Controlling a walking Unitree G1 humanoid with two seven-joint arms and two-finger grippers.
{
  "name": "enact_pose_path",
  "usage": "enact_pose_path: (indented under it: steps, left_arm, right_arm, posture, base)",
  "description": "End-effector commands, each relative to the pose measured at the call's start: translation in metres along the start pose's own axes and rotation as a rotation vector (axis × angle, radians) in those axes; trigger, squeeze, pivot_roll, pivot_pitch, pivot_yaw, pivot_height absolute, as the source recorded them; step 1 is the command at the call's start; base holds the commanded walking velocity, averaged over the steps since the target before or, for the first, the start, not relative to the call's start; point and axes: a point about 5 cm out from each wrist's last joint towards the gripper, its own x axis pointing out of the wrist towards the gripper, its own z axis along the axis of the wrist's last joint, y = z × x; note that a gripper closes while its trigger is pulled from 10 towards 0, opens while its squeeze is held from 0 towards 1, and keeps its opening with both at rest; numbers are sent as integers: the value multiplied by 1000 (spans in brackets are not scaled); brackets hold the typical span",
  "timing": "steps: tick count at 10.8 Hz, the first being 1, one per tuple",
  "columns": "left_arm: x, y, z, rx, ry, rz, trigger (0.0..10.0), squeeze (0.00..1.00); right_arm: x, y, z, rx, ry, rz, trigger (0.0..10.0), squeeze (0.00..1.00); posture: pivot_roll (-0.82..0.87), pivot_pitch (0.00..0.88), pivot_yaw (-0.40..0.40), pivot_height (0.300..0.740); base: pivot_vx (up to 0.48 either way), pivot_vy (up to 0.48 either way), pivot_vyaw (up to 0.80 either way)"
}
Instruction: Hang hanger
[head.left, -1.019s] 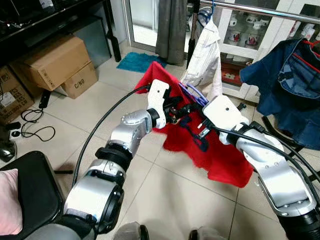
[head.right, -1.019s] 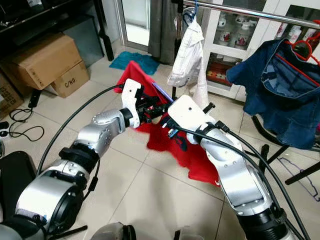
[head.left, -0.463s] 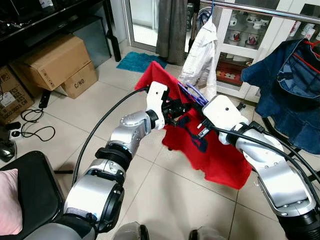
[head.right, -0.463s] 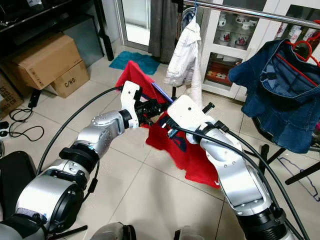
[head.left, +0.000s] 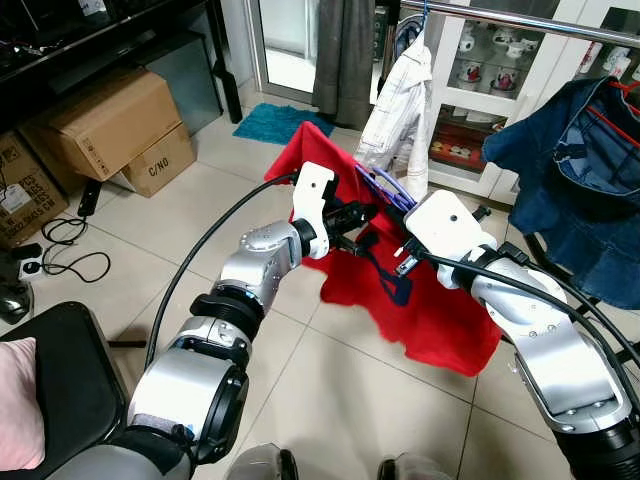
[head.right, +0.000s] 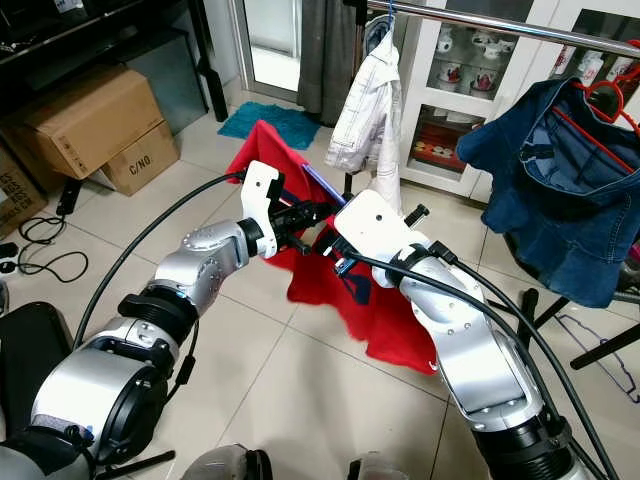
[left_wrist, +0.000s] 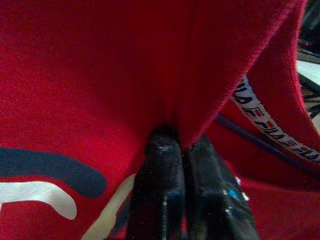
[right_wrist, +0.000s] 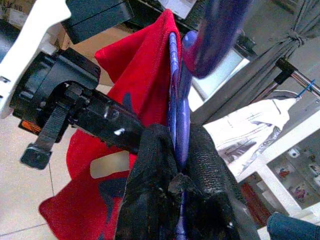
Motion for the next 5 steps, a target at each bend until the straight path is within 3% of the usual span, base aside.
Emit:
enact_pose_path:
  steps: [1, 4, 5]
  left_arm:
    - [0, 0, 9, 60, -3, -12, 0, 0]
    - [-15, -15, 23, 205, -6, -151, 0, 0]
    - [-17, -17, 24, 210, -1, -159, 0, 0]
  right_arm:
    - [1, -3, 4, -25, -15, 1, 0, 0]
    - [0, -6, -26, 5, 144, 31, 0, 0]
    - [2, -7, -31, 4, 173, 53, 0, 0]
  posture:
    - [-177, 0, 59, 740]
    - [-167, 0, 65, 740]
    - [-167, 0, 65, 740]
  base:
    - [0, 0, 0]
    - [0, 0, 0]
    - [0, 0, 0]
